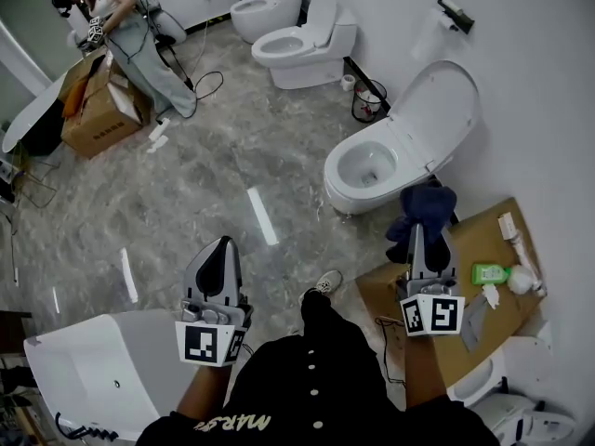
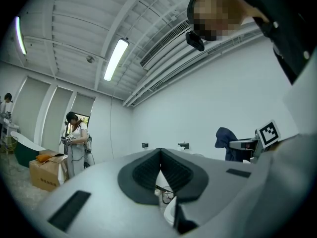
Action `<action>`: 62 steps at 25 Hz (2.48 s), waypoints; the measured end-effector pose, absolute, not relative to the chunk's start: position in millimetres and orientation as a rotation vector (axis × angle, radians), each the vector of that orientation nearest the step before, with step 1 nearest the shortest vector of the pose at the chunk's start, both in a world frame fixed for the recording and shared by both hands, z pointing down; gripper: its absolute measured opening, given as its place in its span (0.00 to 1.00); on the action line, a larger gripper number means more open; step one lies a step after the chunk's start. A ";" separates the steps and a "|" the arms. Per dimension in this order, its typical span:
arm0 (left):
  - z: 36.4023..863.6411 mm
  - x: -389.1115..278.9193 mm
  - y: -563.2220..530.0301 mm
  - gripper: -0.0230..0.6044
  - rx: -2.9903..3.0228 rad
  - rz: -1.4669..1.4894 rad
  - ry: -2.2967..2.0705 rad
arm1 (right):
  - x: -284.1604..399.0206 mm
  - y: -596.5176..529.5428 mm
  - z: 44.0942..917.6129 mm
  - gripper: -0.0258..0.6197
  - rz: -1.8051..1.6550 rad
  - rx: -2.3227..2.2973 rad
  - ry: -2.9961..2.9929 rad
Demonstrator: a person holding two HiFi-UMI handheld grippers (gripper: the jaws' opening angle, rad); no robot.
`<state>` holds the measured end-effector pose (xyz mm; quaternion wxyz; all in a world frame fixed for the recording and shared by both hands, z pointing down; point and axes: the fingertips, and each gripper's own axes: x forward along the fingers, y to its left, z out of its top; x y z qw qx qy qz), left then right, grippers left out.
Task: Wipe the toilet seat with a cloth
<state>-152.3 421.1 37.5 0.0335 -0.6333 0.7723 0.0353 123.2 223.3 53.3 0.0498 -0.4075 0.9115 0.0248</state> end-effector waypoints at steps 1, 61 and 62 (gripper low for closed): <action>35.0 -157.6 407.8 0.05 -1.951 0.109 2.369 | 118.9 211.0 52.6 0.15 0.075 -1.246 2.775; 134.5 -153.2 -148.8 0.05 -2.884 0.001 1.536 | 113.8 -162.1 216.4 0.15 0.152 -2.103 2.790; 140.9 -152.0 -151.7 0.05 -2.892 -0.002 1.527 | 109.6 -168.2 226.5 0.15 0.170 -2.086 2.833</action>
